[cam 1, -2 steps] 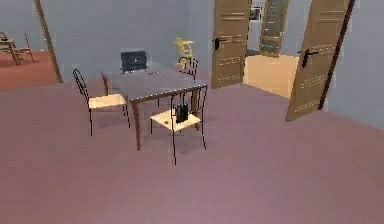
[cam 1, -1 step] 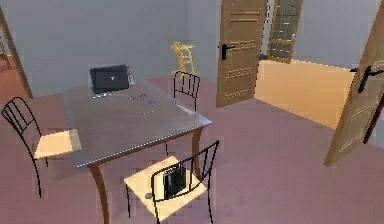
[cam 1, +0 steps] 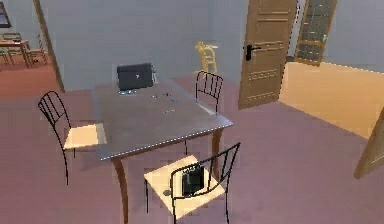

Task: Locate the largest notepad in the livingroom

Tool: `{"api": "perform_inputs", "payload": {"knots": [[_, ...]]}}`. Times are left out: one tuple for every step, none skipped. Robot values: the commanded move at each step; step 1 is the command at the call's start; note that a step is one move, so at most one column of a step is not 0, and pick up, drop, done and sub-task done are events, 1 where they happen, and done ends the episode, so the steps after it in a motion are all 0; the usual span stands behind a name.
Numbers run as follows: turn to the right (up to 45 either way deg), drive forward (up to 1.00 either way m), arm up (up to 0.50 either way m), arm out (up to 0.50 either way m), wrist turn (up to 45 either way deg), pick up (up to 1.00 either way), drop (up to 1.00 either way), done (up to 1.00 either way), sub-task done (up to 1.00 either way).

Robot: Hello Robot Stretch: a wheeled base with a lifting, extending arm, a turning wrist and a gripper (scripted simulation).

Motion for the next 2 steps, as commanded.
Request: {"api": "perform_inputs", "payload": {"knots": [[0.0, 0.2, 0.0, 0.0, 0.0, 0.0, 0.0, 0.0, 0.0], [0.0, 0.0, 0.0, 0.0, 0.0, 0.0, 0.0, 1.0, 0.0]]}}
